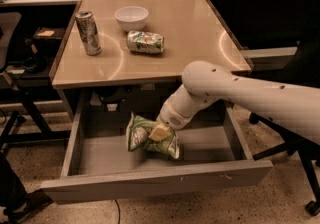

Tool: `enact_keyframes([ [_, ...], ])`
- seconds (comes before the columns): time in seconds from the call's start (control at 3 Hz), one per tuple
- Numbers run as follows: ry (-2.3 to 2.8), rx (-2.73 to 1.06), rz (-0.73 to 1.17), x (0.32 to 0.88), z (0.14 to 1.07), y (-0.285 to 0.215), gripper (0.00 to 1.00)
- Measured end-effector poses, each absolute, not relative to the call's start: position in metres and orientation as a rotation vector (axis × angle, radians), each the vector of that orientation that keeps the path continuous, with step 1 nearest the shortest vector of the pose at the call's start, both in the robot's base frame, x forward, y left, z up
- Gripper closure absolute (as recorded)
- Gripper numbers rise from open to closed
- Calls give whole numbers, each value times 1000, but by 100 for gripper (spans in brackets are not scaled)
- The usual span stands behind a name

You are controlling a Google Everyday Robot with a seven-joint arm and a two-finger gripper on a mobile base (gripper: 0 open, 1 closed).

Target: Pick green jalapeno chip bag from top drawer and place on counter

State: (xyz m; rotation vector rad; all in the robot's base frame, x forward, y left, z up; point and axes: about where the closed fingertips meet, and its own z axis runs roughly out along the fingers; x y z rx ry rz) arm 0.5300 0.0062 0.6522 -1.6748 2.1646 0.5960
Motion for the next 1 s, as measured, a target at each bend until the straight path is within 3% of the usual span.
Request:
enact_keyframes([
  [1.0, 2371, -1385, 380, 524, 759, -104, 100],
])
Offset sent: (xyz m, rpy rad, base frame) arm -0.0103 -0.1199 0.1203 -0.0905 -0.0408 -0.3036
